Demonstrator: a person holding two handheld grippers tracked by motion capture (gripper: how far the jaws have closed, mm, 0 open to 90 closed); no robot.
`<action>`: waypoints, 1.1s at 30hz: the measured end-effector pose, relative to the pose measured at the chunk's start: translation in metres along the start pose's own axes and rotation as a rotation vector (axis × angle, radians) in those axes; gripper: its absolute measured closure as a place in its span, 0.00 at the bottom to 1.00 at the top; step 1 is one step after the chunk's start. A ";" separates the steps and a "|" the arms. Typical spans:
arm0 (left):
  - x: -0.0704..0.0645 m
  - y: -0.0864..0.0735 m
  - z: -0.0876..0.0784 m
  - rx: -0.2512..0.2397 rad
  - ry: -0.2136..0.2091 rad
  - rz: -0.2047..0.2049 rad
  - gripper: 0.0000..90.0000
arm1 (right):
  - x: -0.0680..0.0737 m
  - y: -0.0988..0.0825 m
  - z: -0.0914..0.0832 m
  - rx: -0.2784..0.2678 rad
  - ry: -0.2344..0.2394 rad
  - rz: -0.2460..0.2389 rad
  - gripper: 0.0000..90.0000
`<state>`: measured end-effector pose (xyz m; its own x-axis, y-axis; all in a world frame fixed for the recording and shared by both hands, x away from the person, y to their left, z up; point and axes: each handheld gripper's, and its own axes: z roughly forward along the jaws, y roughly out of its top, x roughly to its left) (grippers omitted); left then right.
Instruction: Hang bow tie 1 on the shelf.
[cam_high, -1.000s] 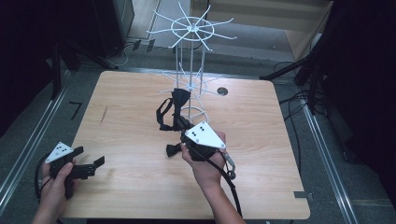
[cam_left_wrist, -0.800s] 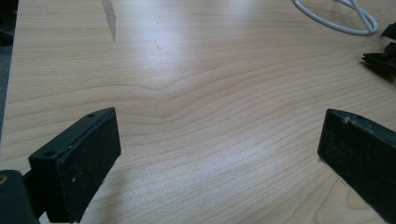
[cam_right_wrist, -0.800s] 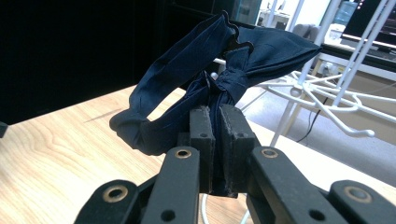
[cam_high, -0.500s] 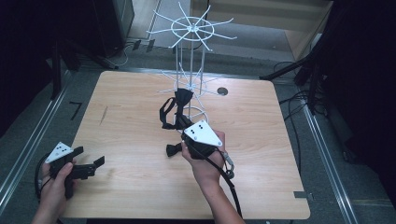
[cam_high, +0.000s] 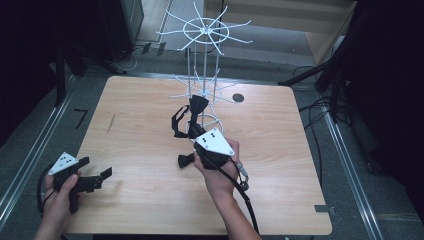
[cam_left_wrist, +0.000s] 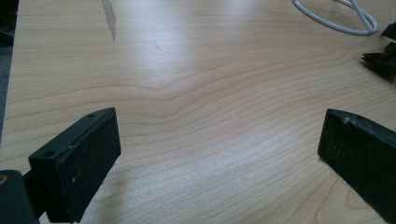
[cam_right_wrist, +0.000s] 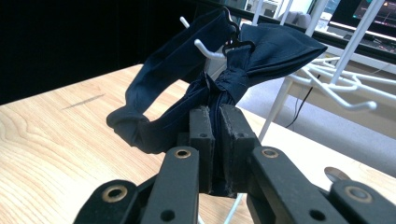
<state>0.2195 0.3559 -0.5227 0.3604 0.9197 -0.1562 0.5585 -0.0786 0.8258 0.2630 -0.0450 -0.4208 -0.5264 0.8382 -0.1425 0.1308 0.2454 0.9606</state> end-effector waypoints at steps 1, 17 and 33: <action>0.000 0.000 0.000 0.000 -0.001 0.000 0.00 | 0.000 -0.001 0.001 0.003 -0.002 0.005 0.95; 0.000 0.000 0.000 0.001 0.001 0.001 0.00 | -0.003 -0.015 0.013 0.045 -0.012 0.009 0.94; 0.000 0.000 0.000 0.004 -0.001 0.001 0.00 | -0.007 -0.032 0.025 0.074 0.008 0.048 0.84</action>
<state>0.2194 0.3561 -0.5225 0.3618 0.9191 -0.1559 0.5610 -0.0811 0.8238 0.2840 -0.0462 -0.4561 -0.5246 0.8461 -0.0948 0.2178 0.2410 0.9458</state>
